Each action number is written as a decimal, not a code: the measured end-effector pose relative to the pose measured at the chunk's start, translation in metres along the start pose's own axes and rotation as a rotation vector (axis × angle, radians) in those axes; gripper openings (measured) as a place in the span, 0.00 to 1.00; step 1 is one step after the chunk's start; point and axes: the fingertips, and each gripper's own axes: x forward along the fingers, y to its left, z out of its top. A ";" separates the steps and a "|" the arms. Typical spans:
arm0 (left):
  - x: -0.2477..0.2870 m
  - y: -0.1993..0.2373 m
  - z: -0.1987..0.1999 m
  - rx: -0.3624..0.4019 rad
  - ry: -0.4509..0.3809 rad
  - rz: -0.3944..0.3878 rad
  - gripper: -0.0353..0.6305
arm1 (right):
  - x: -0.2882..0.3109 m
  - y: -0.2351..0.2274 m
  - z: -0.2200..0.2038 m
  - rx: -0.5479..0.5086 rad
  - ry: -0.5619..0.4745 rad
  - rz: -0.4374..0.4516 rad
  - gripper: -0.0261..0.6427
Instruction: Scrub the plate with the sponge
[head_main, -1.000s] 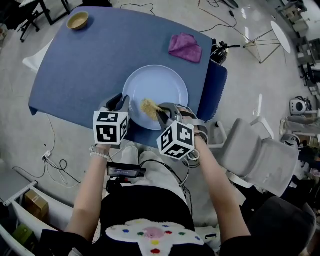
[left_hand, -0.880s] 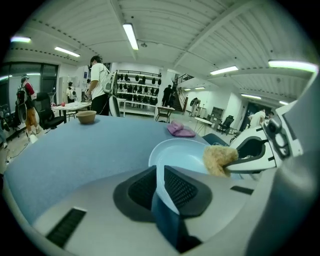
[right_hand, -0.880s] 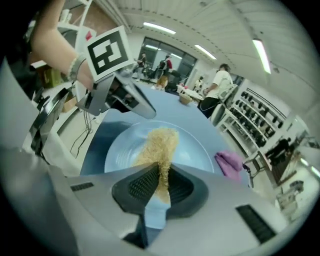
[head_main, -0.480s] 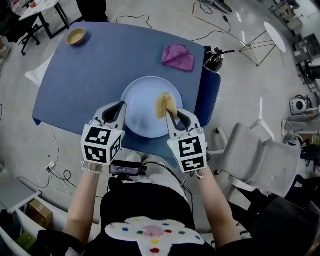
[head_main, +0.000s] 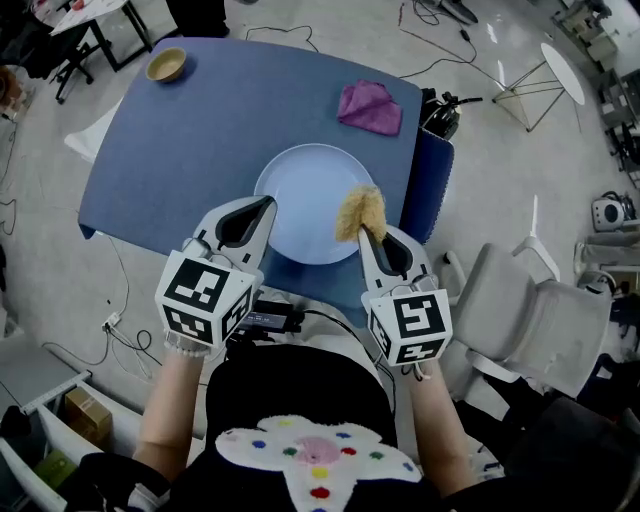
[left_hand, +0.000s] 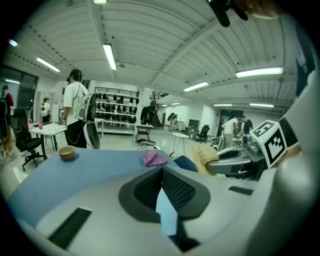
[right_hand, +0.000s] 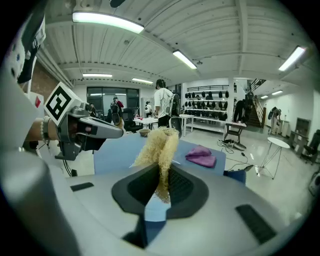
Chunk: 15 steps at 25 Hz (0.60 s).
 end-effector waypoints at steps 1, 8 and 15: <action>-0.001 -0.003 0.000 -0.007 -0.002 -0.008 0.07 | -0.003 0.000 0.001 0.013 -0.005 0.000 0.10; -0.009 -0.012 -0.006 0.004 0.003 -0.011 0.07 | -0.018 -0.002 0.008 0.068 -0.035 -0.015 0.10; -0.012 -0.010 -0.012 0.018 0.011 0.003 0.07 | -0.018 -0.006 0.008 0.076 -0.052 -0.051 0.10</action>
